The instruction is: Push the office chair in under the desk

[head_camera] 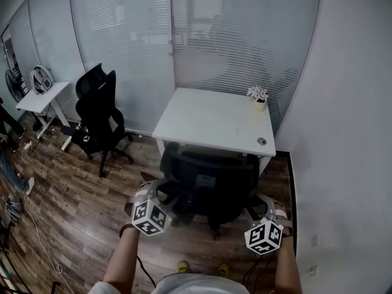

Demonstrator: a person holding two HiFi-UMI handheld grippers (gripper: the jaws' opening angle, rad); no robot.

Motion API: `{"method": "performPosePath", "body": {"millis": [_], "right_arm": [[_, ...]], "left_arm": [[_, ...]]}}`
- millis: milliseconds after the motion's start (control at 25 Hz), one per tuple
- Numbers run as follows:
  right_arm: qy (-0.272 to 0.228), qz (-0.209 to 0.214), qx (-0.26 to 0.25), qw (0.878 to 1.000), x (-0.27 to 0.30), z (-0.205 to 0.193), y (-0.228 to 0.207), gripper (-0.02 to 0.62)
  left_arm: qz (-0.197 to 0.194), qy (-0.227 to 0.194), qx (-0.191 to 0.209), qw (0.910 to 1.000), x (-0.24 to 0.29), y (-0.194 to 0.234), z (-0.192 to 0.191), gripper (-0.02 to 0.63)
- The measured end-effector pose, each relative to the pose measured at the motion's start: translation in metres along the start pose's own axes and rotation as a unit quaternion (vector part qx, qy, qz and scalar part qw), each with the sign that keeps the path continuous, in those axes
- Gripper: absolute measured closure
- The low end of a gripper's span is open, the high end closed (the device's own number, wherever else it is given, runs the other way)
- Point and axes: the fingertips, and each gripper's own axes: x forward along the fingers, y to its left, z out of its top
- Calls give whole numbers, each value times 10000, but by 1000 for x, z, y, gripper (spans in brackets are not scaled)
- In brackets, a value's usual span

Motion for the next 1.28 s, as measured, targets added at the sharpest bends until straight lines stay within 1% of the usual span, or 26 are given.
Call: {"method": "performPosePath", "body": {"millis": [80, 120, 160, 240, 320, 440, 520, 560, 640, 760, 1000, 1160, 1280], "right_arm": [[-169, -60, 462, 9988, -8, 5, -3, 387], [-282, -122, 720, 9969, -13, 8, -4, 403], [-404, -189, 988, 9941, -19, 11, -6, 422], [-654, -334, 1497, 9860, -29, 17, -14, 435], [-847, -566, 1906, 9764, -39, 23, -24, 455], [-985, -1024, 2274, 9634, -51, 26, -37, 526], [-1055, -1172, 2480, 9558, -57, 27, -42, 561], [-1115, -1184, 2599, 9519, -60, 28, -44, 563], [-1234, -1212, 2791, 9445, -63, 31, -49, 575], [-1277, -1317, 2953, 9376, -65, 26, -53, 592], [-1409, -1316, 3527, 9157, -68, 20, -60, 594], [-1494, -1333, 3682, 9079, -72, 14, -62, 595], [-1490, -1335, 3731, 9060, -70, 15, -65, 595]], "left_arm": [[157, -133, -304, 9993, -8, 2, 3, 411], [222, -219, -491, 9983, -12, 2, 5, 413], [284, -319, -704, 9966, -16, 2, 7, 417], [434, -536, -1161, 9908, -25, 4, 12, 429], [645, -727, -1543, 9832, -34, 10, 16, 446], [1047, -966, -1986, 9697, -49, 22, 19, 487], [1265, -1101, -2292, 9588, -57, 30, 18, 518], [1327, -1165, -2403, 9545, -61, 33, 19, 522], [1410, -1251, -2506, 9496, -66, 39, 20, 530], [1516, -1310, -2556, 9458, -68, 43, 22, 545], [1679, -1401, -2659, 9389, -71, 49, 28, 602], [1739, -1408, -2715, 9361, -71, 47, 28, 607], [1791, -1410, -2795, 9327, -73, 51, 28, 607]]}}
